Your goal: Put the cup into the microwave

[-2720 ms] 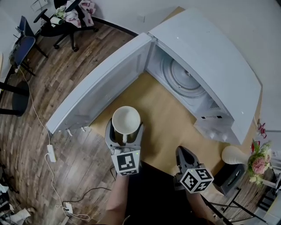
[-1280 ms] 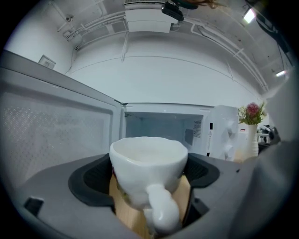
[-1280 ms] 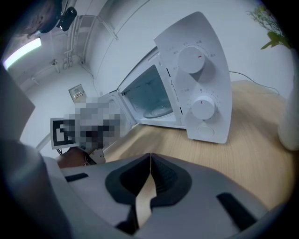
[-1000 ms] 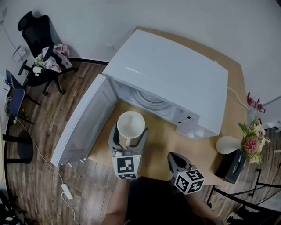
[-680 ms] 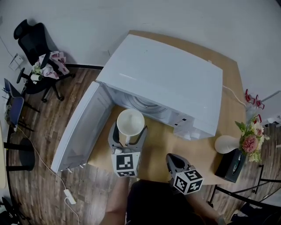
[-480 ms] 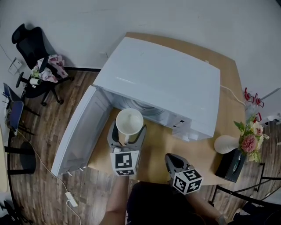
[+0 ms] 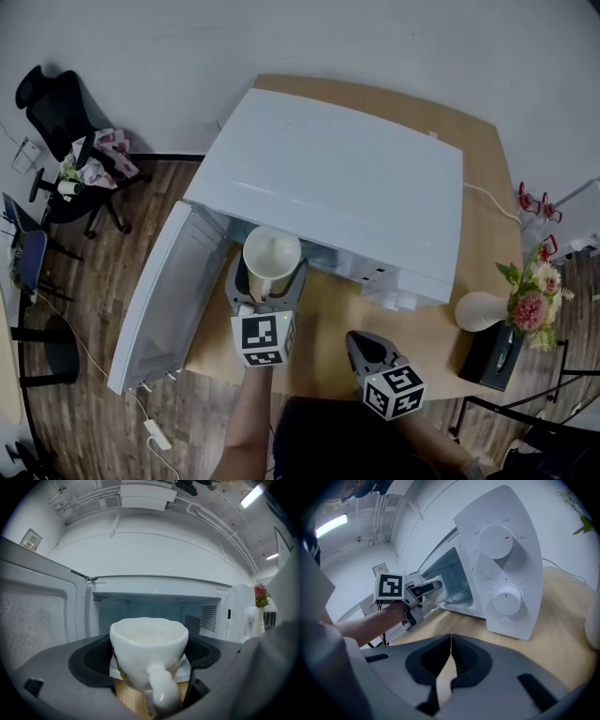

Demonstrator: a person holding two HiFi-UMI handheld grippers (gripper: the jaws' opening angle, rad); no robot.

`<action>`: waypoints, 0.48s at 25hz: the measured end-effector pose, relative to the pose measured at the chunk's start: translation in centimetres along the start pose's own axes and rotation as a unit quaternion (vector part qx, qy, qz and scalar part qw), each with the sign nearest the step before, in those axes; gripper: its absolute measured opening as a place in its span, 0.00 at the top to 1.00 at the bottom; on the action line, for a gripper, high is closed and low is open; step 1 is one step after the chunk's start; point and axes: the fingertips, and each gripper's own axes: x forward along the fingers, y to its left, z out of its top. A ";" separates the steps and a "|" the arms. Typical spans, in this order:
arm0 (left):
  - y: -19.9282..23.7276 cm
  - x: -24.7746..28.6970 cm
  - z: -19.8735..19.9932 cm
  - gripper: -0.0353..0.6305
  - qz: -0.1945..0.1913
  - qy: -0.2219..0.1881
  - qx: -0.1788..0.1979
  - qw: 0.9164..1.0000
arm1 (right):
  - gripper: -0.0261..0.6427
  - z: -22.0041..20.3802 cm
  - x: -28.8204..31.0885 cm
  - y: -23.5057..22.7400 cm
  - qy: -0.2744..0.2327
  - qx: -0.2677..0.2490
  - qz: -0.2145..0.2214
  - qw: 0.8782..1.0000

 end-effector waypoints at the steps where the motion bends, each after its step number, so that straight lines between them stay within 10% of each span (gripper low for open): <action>1: 0.1 0.4 0.0 0.26 -0.001 0.000 0.001 1.000 | 0.97 0.1 0.1 0.0 -0.001 -0.006 -0.001 1.000; 12: 0.8 4.2 -0.1 0.26 -0.018 0.002 0.010 1.000 | 0.97 0.4 1.1 1.0 0.005 -0.078 0.001 0.997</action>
